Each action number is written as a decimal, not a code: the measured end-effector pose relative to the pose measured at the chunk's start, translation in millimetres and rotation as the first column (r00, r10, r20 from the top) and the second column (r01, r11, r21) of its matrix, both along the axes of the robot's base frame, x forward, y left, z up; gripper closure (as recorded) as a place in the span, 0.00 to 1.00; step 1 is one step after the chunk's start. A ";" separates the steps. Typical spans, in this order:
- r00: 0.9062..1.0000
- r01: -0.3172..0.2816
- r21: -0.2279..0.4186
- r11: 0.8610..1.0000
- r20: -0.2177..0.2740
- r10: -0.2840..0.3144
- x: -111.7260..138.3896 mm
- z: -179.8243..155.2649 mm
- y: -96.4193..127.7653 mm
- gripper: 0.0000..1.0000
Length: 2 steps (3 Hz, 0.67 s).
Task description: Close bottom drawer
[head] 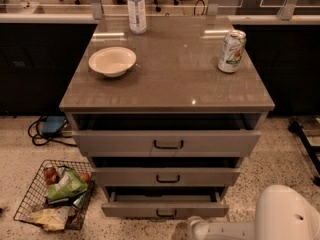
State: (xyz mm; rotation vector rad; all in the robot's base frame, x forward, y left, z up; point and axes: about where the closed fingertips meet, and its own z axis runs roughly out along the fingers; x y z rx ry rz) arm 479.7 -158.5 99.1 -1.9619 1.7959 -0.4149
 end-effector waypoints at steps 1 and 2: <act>0.999 0.027 -0.004 1.000 -0.046 -0.027 -43.7 2.6 7.4 1.00; 0.997 0.033 -0.032 0.999 -0.072 -0.036 -74.6 11.3 14.1 1.00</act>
Offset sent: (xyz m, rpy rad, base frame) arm -0.1148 0.0217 0.0258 -0.0766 0.1037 -0.0422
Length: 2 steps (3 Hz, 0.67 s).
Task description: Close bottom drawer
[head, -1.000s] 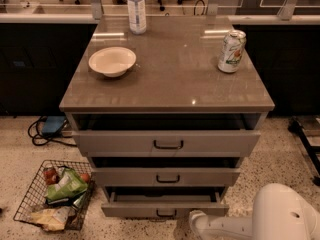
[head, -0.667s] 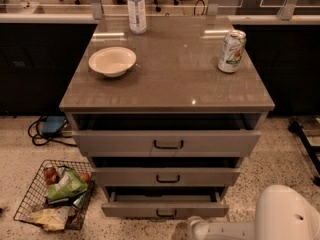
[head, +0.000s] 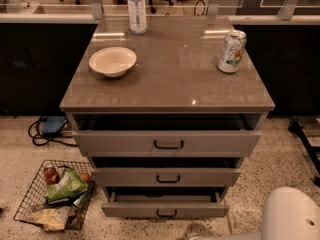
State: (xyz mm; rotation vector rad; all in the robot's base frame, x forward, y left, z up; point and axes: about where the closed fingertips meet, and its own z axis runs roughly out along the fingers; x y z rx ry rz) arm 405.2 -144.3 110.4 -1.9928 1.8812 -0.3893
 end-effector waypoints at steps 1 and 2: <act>1.000 -0.022 -0.038 0.999 0.013 0.022 -15.5 4.6 5.7 1.00; 0.994 -0.085 -0.059 0.995 0.065 0.089 -7.3 2.9 11.1 1.00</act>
Offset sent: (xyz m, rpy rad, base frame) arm 0.0108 0.0207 0.0034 -0.0661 -0.1506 0.1768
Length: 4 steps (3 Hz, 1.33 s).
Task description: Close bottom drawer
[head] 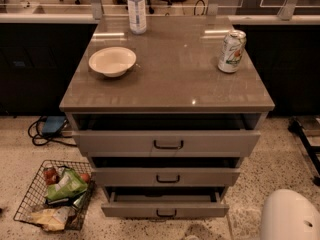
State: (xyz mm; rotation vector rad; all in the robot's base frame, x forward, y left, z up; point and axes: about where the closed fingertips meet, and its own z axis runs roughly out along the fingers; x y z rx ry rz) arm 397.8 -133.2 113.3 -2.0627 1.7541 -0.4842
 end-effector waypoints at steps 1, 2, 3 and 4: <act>0.994 -0.079 -0.003 0.997 0.072 0.079 27.1 -2.4 5.3 1.00; 0.980 -0.141 -0.007 0.990 0.141 0.140 67.5 -1.4 5.9 1.00; 0.964 -0.183 -0.017 0.983 0.194 0.183 116.6 -0.1 7.7 1.00; 0.961 -0.190 -0.019 0.982 0.202 0.190 118.4 0.3 8.8 1.00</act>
Offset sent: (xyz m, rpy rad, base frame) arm 0.1188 0.0059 0.0013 0.0084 -0.2285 0.2149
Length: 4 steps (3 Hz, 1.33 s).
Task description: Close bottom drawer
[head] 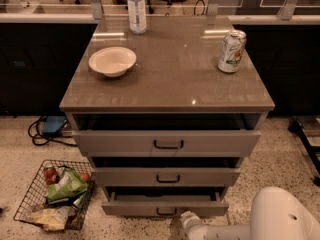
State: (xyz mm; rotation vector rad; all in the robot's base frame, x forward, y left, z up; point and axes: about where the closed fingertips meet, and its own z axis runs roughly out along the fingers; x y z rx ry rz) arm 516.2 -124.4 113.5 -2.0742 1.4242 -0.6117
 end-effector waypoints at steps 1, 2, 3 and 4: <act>1.000 0.000 0.000 1.000 0.000 0.000 -0.8 0.0 0.1 1.00; 1.000 0.000 0.000 1.000 0.000 0.000 -2.0 0.0 0.4 1.00; 1.000 0.000 0.000 1.000 0.000 0.000 -2.2 0.0 0.5 1.00; 1.000 0.000 0.000 1.000 0.000 0.000 -2.3 0.0 0.5 0.83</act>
Offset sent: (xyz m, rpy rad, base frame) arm 0.1627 0.0305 0.0222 -0.0026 -0.1462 0.1925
